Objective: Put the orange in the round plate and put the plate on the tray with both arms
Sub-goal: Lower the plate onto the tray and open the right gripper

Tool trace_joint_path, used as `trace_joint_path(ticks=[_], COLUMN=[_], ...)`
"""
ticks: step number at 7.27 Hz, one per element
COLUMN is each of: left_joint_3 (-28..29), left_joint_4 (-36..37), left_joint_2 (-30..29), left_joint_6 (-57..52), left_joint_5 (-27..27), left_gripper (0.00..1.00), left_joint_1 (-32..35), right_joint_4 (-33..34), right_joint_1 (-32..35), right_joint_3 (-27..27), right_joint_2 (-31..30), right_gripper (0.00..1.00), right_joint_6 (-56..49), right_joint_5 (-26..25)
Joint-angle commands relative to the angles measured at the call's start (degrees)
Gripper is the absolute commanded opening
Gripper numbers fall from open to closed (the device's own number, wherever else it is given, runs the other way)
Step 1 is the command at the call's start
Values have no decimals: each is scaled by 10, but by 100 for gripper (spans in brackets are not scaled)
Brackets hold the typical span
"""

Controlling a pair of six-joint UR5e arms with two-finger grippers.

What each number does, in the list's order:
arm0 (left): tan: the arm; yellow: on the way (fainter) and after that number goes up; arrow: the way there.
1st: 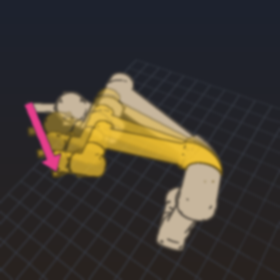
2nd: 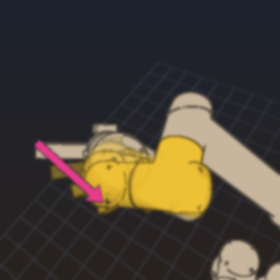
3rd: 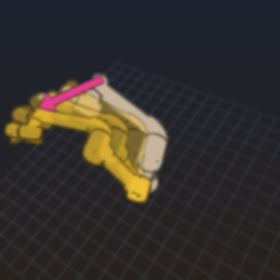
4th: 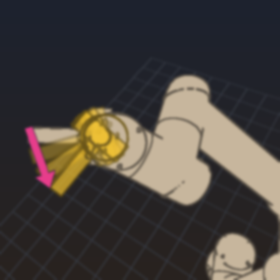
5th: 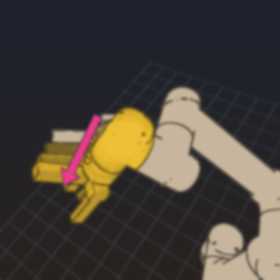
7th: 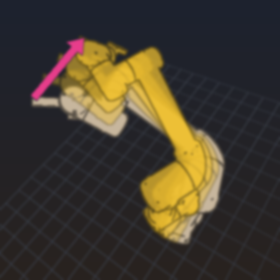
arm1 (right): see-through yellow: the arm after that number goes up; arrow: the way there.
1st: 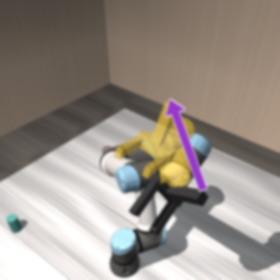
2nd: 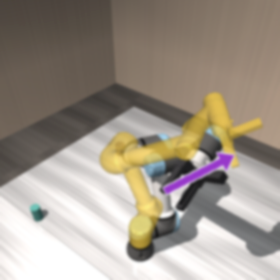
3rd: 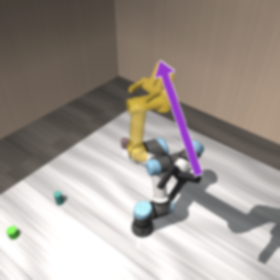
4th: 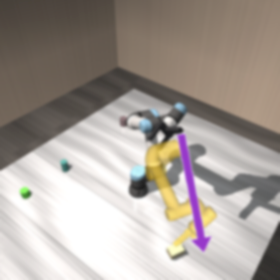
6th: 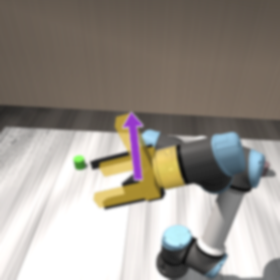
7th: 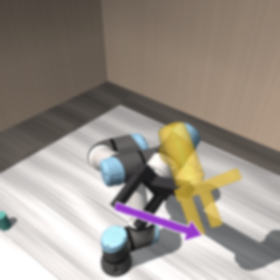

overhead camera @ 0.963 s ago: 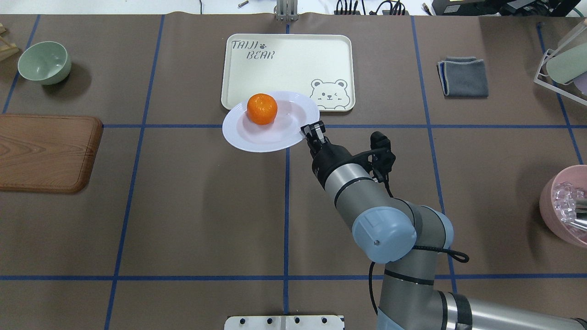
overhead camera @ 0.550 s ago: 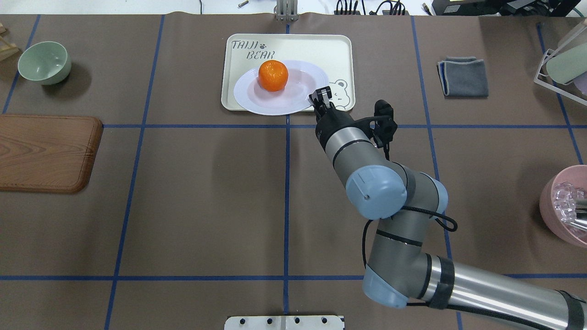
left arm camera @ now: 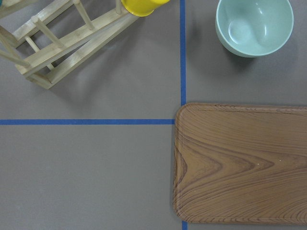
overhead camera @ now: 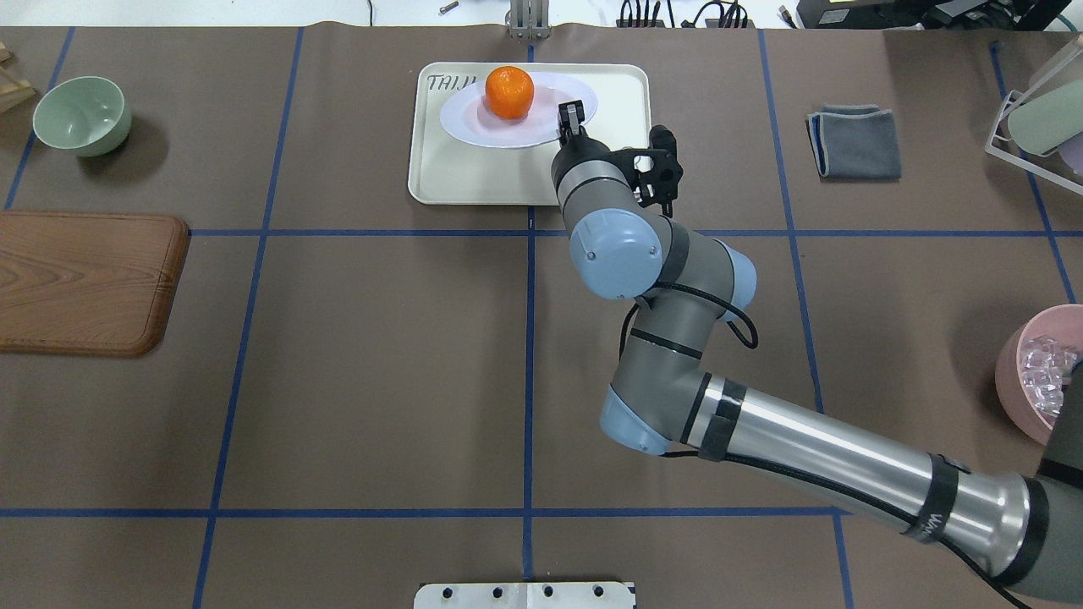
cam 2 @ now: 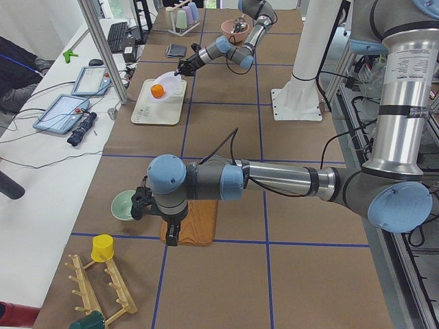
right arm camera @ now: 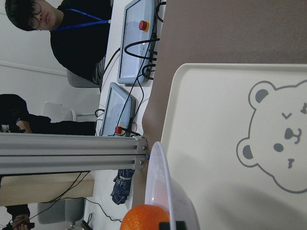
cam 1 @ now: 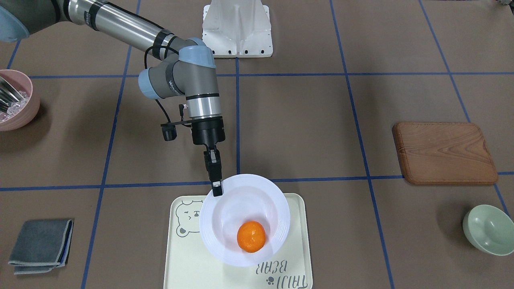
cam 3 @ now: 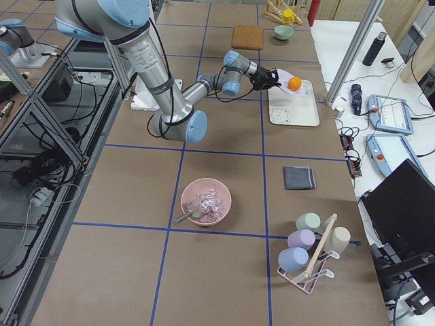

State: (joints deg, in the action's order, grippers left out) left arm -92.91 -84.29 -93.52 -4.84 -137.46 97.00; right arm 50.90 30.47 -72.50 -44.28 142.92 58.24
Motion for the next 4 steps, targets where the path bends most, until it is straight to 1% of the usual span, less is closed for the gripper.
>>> trace_joint_path(ticks=[1,2,3,4], left_joint_3=[-4,-4,-4,-5], left_joint_4=[0,0,0,-1], left_joint_2=[-1,-1,-1,-1], left_joint_6=[2,2,2,2], left_joint_5=[1,1,0,0], left_gripper=[99,99,99,99], left_joint_1=[-1,-4,-4,-5], right_joint_4=[0,0,0,1], right_joint_1=[11,10,9,9], right_joint_3=[120,132,133,131], right_joint_2=[63,66,63,60], right_gripper=[0,0,0,18], right_joint_6=[17,24,24,22], right_joint_5=[-3,-5,-5,-3])
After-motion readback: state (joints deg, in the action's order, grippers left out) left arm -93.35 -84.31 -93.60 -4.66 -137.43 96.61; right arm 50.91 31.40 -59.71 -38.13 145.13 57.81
